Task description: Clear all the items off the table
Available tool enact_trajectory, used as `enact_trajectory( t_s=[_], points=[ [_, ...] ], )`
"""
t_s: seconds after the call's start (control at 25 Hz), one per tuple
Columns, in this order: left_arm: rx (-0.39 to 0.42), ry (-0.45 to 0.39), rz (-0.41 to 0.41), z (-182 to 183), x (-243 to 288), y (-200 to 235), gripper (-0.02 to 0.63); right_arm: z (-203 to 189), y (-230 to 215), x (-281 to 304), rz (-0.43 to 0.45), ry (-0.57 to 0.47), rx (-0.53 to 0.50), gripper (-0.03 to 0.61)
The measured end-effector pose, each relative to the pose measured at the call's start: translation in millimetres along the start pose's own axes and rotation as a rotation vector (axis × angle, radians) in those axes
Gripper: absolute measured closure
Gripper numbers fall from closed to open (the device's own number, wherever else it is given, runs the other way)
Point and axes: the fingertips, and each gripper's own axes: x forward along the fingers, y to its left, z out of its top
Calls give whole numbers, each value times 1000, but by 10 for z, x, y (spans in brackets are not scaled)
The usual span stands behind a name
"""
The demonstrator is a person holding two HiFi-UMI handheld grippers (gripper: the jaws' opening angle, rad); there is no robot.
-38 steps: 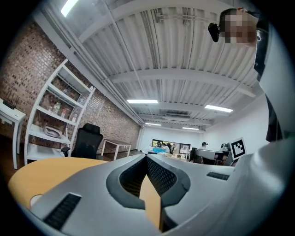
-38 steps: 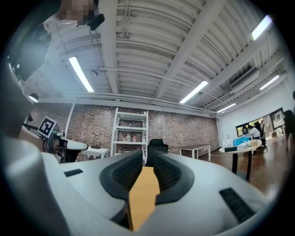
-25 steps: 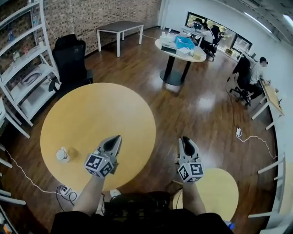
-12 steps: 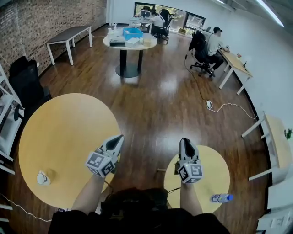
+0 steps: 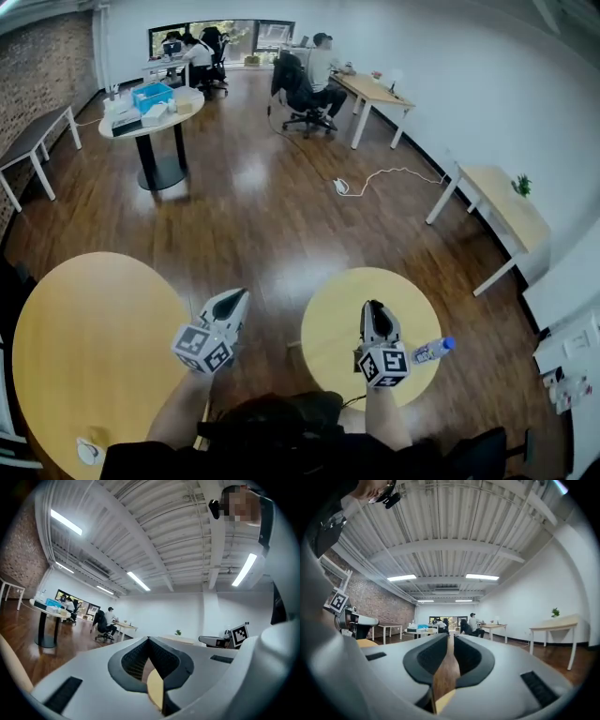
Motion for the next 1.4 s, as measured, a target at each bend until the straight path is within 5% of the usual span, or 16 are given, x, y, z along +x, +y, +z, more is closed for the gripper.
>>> enact_trajectory(
  t_s=[0.24, 0.52, 1.16, 1.4],
  points=[
    [-57, 36, -142, -235, 251, -302, 612, -176, -494, -804, -210, 88, -77, 531],
    [-118, 56, -259, -451, 378, -648, 612, -217, -828, -1607, -425, 84, -46, 531],
    [-56, 100, -367, -675, 1272, -1808, 612, -194, -2123, -2149, -538, -3, -2, 529],
    [-58, 129, -413, -845, 1699, -2076, 612, -268, -2510, -2041, -543, 21, 14, 411]
  ],
)
